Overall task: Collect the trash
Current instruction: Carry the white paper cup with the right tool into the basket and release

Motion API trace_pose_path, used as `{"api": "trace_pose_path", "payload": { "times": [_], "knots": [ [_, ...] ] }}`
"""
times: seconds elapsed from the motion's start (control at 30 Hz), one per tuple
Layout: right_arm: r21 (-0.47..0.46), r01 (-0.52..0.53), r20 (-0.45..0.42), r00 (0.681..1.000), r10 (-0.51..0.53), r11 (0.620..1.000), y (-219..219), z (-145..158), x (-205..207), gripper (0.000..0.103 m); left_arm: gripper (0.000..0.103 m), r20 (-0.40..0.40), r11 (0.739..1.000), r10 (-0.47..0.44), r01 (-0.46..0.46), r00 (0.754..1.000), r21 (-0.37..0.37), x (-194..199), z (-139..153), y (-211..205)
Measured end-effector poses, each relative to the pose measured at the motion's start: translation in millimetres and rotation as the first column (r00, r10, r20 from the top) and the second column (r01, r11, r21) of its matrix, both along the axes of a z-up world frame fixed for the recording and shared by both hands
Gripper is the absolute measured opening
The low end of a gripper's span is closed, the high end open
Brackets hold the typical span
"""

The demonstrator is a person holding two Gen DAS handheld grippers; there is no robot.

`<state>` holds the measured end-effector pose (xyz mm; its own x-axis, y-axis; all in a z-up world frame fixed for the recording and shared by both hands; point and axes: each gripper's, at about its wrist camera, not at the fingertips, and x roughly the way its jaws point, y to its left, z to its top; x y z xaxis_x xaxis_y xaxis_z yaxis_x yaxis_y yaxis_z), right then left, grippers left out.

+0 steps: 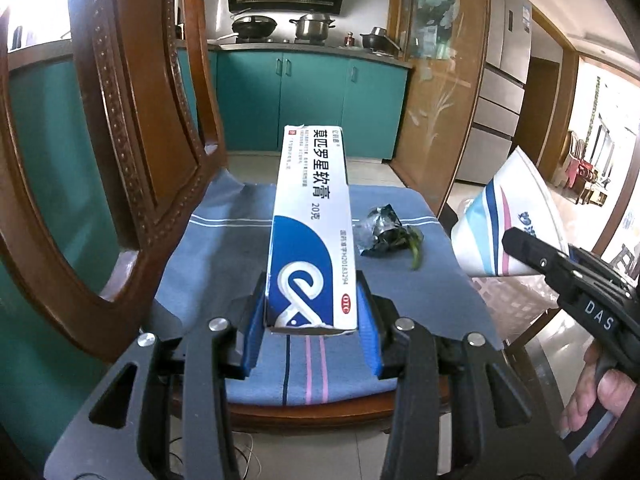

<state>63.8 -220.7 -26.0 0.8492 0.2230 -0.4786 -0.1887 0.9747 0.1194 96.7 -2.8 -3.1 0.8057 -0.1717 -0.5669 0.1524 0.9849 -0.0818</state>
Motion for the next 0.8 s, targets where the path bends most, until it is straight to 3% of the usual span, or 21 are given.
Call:
{"api": "trace_pose_path", "payload": {
  "times": [0.5, 0.6, 0.7, 0.77, 0.8],
  "knots": [
    [-0.013, -0.008, -0.023, 1.000, 0.008, 1.000, 0.8, -2.1, 3.4, 0.030, 0.041, -0.007, 1.000, 0.000, 0.000, 1.000, -0.002, 4.5, 1.5, 0.9],
    [0.007, 0.071, 0.051, 0.996, -0.071, 0.997, -19.0, 12.5, 0.6, 0.030, 0.041, 0.000, 1.000, -0.008, 0.008, 1.000, -0.012, 2.6, 2.3, 1.1],
    [0.035, 0.263, 0.140, 0.954, -0.265, 0.964, -70.4, 30.1, 1.9, 0.031, 0.041, 0.006, 0.999, -0.033, 0.033, 0.999, -0.021, 1.0, 1.5, -1.2],
    [0.088, 0.345, 0.127, 0.926, -0.354, 0.934, -104.2, 29.8, 8.4, 0.032, 0.042, 0.002, 0.998, -0.064, 0.064, 0.998, -0.030, 0.8, 0.4, -6.2],
    [0.107, 0.384, 0.111, 0.912, -0.395, 0.917, -119.8, 26.9, 13.3, 0.041, 0.042, 0.001, 0.997, -0.075, 0.075, 0.997, -0.032, 1.1, -0.6, -7.8]
  ]
}}
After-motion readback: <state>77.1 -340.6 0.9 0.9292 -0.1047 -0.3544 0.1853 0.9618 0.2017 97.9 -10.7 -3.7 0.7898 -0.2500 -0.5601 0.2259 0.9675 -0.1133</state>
